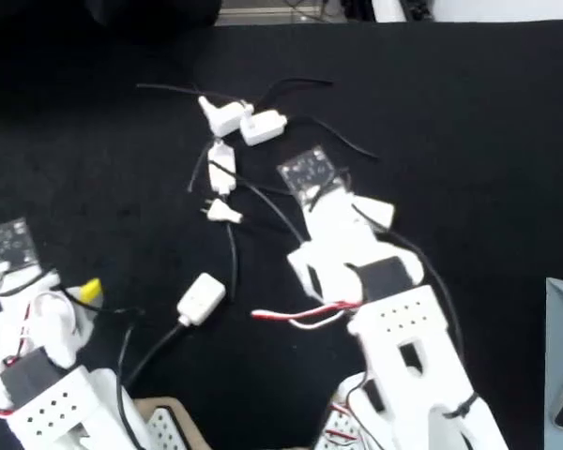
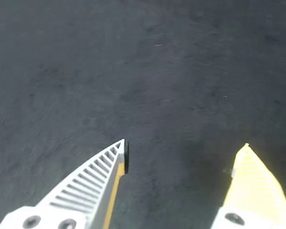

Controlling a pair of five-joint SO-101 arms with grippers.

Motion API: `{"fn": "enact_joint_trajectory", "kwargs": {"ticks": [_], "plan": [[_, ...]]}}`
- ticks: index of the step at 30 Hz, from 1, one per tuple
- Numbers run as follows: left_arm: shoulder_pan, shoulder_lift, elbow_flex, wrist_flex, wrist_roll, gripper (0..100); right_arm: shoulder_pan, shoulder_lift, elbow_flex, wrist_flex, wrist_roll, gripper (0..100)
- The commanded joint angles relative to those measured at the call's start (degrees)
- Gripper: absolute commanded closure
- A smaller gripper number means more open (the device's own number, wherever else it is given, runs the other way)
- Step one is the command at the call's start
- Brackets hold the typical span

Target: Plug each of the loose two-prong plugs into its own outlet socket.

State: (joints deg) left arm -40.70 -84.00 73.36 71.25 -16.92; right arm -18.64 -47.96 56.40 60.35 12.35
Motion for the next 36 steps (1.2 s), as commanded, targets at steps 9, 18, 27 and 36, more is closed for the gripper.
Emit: {"fn": "enact_joint_trajectory", "kwargs": {"ticks": [9,18,27,36], "plan": [[7.69,-0.53,8.48,-7.30,0.00,65,4.40,3.03,-4.18,2.90,-2.46,83.7],[7.69,-0.53,9.01,-7.12,0.00,65,6.33,3.47,-5.85,6.07,-1.76,83.9],[7.69,-0.53,10.07,-7.47,0.00,65,3.25,3.56,-0.04,5.80,4.84,83.6],[7.69,-0.53,10.15,-7.21,0.00,65,-4.92,5.49,2.51,5.71,4.75,83.6]]}}
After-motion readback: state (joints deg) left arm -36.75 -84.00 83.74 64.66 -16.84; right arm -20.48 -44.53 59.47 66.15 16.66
